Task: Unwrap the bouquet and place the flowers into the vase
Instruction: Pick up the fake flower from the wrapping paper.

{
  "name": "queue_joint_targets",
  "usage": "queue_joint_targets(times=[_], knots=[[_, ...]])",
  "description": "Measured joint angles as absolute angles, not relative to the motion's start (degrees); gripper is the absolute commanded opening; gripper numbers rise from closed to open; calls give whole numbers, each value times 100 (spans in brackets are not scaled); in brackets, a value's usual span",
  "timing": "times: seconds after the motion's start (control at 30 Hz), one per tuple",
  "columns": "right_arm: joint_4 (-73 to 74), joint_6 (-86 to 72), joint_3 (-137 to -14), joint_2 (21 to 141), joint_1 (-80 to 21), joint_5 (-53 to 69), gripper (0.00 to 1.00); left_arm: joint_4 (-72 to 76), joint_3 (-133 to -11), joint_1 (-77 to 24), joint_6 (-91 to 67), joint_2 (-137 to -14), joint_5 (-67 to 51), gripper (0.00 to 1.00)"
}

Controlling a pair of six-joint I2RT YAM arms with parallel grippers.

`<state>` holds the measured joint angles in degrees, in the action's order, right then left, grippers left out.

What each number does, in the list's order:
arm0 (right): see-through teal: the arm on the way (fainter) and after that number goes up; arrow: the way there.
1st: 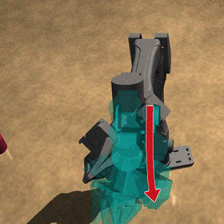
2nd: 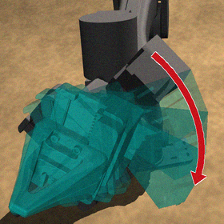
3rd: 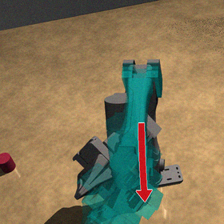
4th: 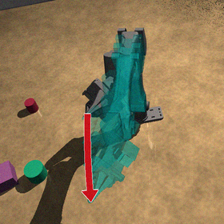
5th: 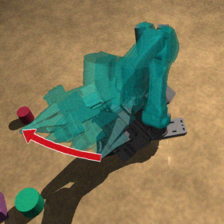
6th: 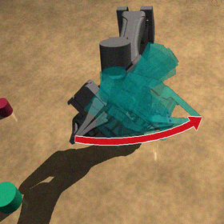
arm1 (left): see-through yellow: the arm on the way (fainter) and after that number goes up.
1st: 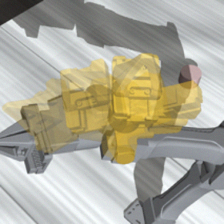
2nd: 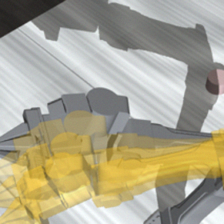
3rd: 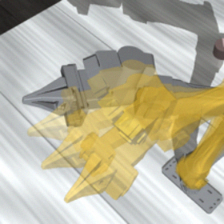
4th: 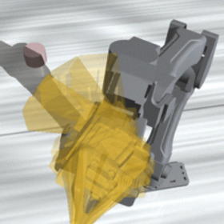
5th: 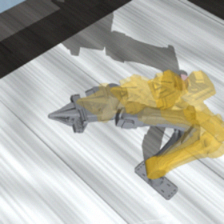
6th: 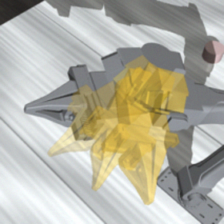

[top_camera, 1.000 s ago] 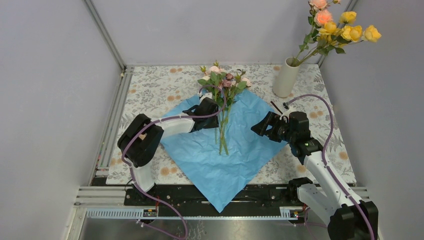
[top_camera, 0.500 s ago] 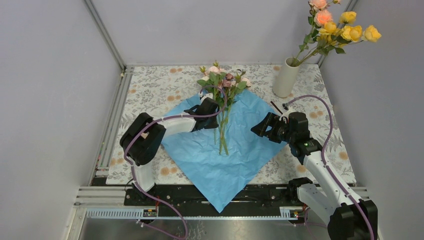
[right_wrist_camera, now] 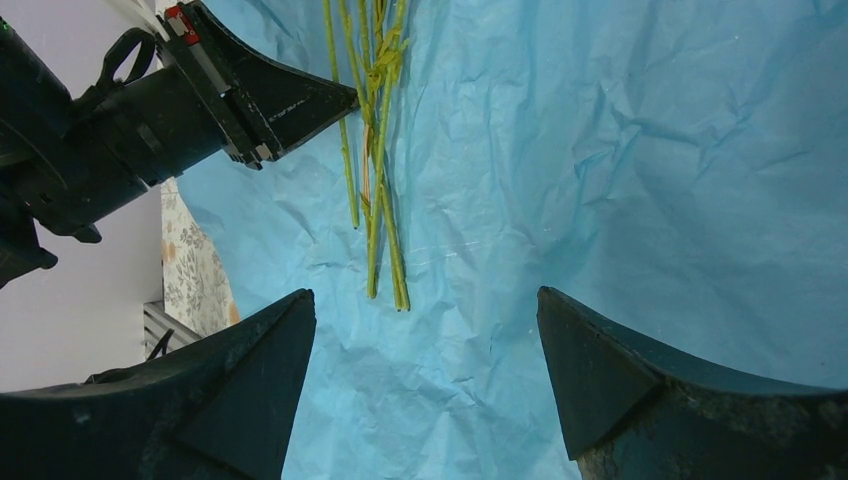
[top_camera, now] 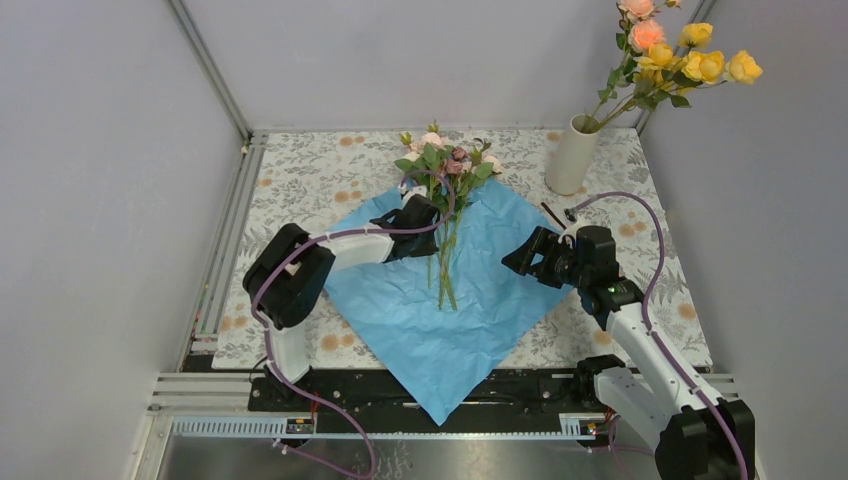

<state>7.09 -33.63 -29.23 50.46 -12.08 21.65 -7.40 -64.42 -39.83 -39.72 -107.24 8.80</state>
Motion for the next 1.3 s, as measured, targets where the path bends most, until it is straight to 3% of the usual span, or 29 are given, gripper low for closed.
queue_joint_targets(times=[0.77,1.1,1.3], knots=[[784,-3400,-2873,4829,-1208,2167,89,652,-5205,-3962,-3909,-9266,851,0],[836,-3533,-2875,4541,-1208,2338,90,1317,-4560,-3951,-3721,-8020,316,0],[652,-3900,-2899,4285,-1208,2956,91,969,-4600,-3837,-3785,-7185,-392,0]])
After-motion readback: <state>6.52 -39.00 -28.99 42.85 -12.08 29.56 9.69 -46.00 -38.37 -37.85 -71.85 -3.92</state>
